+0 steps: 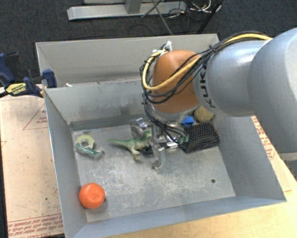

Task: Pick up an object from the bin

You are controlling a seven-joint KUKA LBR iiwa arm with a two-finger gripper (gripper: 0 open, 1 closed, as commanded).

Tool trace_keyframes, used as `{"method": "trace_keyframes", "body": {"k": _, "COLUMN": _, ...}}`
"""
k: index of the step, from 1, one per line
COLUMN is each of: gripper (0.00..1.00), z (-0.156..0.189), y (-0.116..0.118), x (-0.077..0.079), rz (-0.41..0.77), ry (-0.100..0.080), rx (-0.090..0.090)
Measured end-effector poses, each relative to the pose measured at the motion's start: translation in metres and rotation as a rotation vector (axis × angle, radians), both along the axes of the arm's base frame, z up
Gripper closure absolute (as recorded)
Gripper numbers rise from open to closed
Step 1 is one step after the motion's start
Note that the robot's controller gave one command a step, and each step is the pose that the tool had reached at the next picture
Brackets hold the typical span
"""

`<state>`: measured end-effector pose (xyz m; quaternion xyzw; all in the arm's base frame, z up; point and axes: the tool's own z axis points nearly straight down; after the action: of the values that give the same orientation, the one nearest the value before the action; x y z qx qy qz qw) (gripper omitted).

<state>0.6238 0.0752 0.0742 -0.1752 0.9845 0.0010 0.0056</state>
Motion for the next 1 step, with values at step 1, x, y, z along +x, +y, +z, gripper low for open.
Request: {"method": "trace_keyframes", "body": {"k": 1, "gripper": 1.00, "z": -0.0040, "y": 0.0227, "x": -0.0062, "rz": -0.274, "ry": 0.009, "rx": -0.001}}
